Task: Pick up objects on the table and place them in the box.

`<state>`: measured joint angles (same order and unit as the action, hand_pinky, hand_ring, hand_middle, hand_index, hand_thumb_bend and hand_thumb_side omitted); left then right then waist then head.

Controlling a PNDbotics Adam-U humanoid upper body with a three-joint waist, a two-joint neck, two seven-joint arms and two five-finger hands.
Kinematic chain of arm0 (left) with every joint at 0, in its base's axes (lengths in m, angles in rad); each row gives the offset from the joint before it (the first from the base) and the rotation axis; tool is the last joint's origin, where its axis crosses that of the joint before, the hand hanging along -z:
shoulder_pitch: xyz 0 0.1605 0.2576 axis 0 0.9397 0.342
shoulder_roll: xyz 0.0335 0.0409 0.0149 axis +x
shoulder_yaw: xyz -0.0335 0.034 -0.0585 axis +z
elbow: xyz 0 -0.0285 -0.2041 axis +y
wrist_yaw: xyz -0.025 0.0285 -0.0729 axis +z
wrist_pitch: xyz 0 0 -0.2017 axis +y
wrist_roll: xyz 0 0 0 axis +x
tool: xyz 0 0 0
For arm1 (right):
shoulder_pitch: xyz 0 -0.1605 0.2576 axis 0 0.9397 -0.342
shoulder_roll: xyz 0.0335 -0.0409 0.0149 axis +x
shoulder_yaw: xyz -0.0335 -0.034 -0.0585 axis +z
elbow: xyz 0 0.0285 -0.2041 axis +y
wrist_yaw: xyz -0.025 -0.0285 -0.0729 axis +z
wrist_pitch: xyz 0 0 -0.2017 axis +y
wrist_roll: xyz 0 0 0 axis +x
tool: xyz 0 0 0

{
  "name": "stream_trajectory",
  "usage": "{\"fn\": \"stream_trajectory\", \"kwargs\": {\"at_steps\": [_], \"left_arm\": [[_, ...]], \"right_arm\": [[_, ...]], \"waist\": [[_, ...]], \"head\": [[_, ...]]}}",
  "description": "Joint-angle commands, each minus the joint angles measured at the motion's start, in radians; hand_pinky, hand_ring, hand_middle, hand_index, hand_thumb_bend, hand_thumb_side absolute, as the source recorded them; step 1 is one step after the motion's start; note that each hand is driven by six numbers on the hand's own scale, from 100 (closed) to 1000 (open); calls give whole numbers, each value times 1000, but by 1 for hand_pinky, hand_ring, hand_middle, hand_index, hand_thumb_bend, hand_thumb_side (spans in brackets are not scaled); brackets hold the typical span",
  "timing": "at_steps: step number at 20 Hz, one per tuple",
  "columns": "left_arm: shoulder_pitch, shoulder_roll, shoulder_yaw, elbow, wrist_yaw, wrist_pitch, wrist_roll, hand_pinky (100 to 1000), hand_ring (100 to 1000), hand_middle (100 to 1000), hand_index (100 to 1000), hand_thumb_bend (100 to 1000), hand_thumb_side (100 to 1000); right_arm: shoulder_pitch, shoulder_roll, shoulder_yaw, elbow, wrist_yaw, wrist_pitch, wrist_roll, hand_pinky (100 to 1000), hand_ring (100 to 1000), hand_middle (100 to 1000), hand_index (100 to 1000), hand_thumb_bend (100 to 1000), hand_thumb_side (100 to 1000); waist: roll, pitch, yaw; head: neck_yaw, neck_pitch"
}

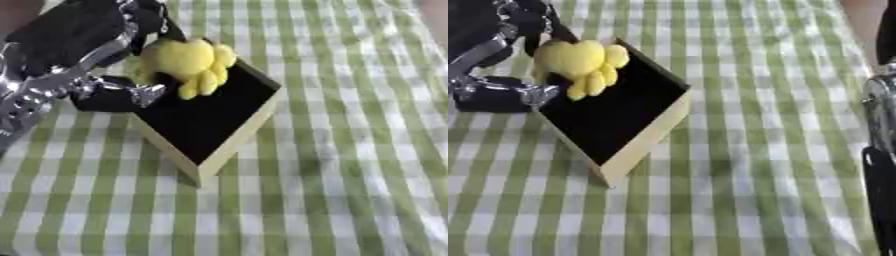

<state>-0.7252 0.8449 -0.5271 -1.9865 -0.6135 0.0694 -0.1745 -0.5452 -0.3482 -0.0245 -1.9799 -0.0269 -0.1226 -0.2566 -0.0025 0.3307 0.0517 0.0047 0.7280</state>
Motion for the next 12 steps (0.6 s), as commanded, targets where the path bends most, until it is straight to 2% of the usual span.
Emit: {"fn": "stream_trajectory", "kwargs": {"at_steps": [1,6,12], "left_arm": [[0,3,-4,-14,-31,7,-35,172,372,386,532,100,100],[-17,-44,-20,-14,-80,21,-82,178,372,387,536,100,100],[-79,-110,-41,31,-179,-18,-120,174,366,386,532,109,100]], "right_arm": [[-10,-7,-7,-20,6,1,-4,732,727,617,802,100,1000],[-6,-4,-6,-20,5,5,-4,731,726,616,802,100,1000],[0,-1,-4,-20,4,7,0,731,725,615,801,100,1000]], "waist": [[0,-15,2],[2,-13,-2],[5,-12,-2]], "head": [[-4,-7],[-1,-9],[5,-12]]}}
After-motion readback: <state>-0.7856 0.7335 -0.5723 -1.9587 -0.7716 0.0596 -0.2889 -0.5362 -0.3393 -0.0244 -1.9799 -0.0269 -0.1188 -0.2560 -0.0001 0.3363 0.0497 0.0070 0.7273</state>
